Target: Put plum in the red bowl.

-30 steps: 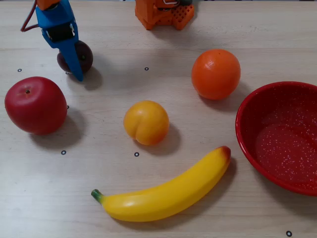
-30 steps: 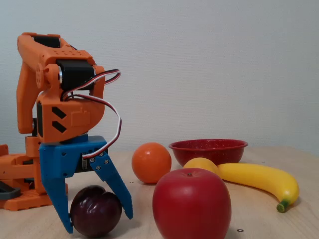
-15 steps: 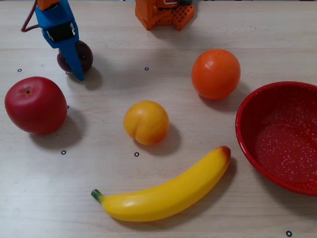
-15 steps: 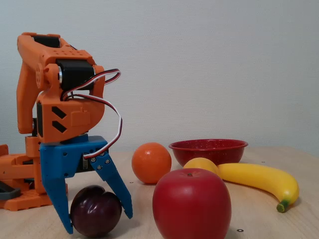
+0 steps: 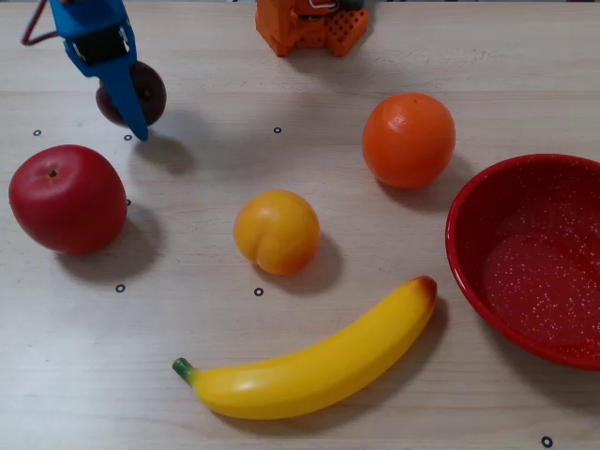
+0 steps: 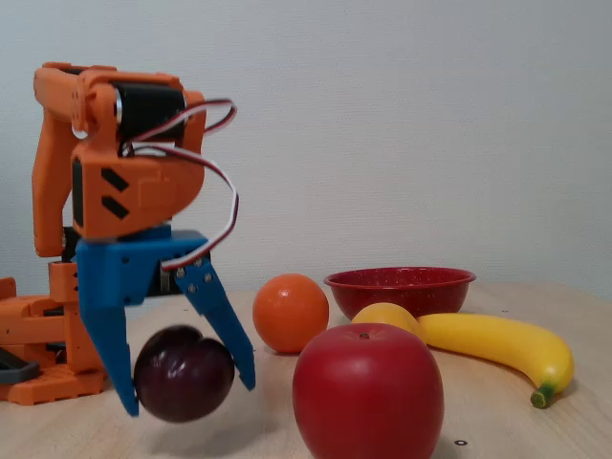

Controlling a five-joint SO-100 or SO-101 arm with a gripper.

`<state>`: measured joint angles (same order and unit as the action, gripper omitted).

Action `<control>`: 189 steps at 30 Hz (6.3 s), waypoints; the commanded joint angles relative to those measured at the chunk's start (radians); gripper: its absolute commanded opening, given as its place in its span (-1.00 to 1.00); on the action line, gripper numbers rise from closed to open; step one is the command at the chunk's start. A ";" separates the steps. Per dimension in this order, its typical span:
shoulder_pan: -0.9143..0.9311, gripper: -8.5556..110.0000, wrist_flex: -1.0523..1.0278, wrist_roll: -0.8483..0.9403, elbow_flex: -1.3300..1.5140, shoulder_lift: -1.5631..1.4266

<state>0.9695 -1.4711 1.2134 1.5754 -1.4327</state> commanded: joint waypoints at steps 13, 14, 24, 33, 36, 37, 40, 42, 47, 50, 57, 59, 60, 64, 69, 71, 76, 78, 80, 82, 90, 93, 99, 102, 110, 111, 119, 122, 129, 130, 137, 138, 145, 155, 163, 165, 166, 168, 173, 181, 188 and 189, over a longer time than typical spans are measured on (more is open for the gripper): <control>0.014 -0.86 -0.155 -0.080 -0.186 -0.198; -0.002 -0.86 -0.170 -0.101 -0.212 -0.198; -0.218 -0.86 -0.351 -0.322 -0.529 -0.195; -0.443 -0.86 -0.373 -0.505 -0.655 -0.192; -0.528 -0.86 -0.364 -0.569 -0.678 -0.189; -0.557 -0.86 -0.359 -0.589 -0.689 -0.187; -0.644 -0.86 -0.339 -0.646 -0.710 -0.179; -0.701 -0.86 -0.311 -0.683 -0.712 -0.176; -0.839 -0.86 -0.196 -0.764 -0.727 -0.137; -0.919 -0.86 -0.138 -0.799 -0.750 -0.104; -1.101 -0.86 -0.031 -0.864 -0.787 -0.026; -1.147 -0.86 -0.014 -0.896 -0.828 0.017; -1.172 -0.86 -0.008 -0.905 -0.853 0.040; -1.255 -0.86 0.021 -0.942 -0.943 0.124; -1.331 -0.86 0.034 -0.973 -1.034 0.221; -1.358 -0.86 0.026 -0.980 -1.071 0.258; -1.407 -0.86 -0.018 -0.999 -1.132 0.339; -1.427 -0.86 -0.032 -1.008 -1.149 0.365; -1.443 -0.86 -0.046 -1.014 -1.164 0.393; -1.463 -0.86 -0.066 -1.017 -1.187 0.419; -1.511 -0.86 -0.124 -1.012 -1.287 0.558; -1.514 -0.86 -0.124 -1.003 -1.308 0.606; -1.511 -0.86 -0.120 -0.953 -1.318 0.667; -1.508 -0.86 -0.118 -0.914 -1.318 0.683; -1.509 -0.49 -0.255 -0.779 -1.324 0.699; -1.509 -0.33 -0.273 -0.782 -1.333 0.701; -1.511 -0.19 -0.299 -0.765 -1.391 0.709; -1.511 -0.18 -0.291 -0.762 -1.402 0.710; -1.505 -0.24 -0.293 -0.750 -1.440 0.695; -1.502 -0.24 -0.291 -0.746 -1.442 0.690; -1.479 -0.27 -0.282 -0.730 -1.447 0.624; -1.476 -0.29 -0.279 -0.730 -1.447 0.614; -1.450 -0.37 -0.272 -0.727 -1.427 0.528; -1.425 -0.61 -0.262 -0.727 -1.422 0.443; -1.416 -0.86 -0.272 -0.727 -1.419 0.403; -1.413 -0.86 -0.284 -0.727 -1.419 0.396; -1.410 -0.86 -0.290 -0.727 -1.417 0.391; -1.404 -0.86 -0.298 -0.730 -1.416 0.380; -1.384 -0.86 -0.295 -0.742 -1.381 0.334; -1.341 -0.86 -0.287 -0.765 -1.255 0.209; -1.285 -0.86 -0.238 -0.790 -1.029 0.043; -1.278 -0.86 -0.227 -0.792 -0.994 0.018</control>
<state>-0.3497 -1.7395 0.4525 0.5860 -1.2349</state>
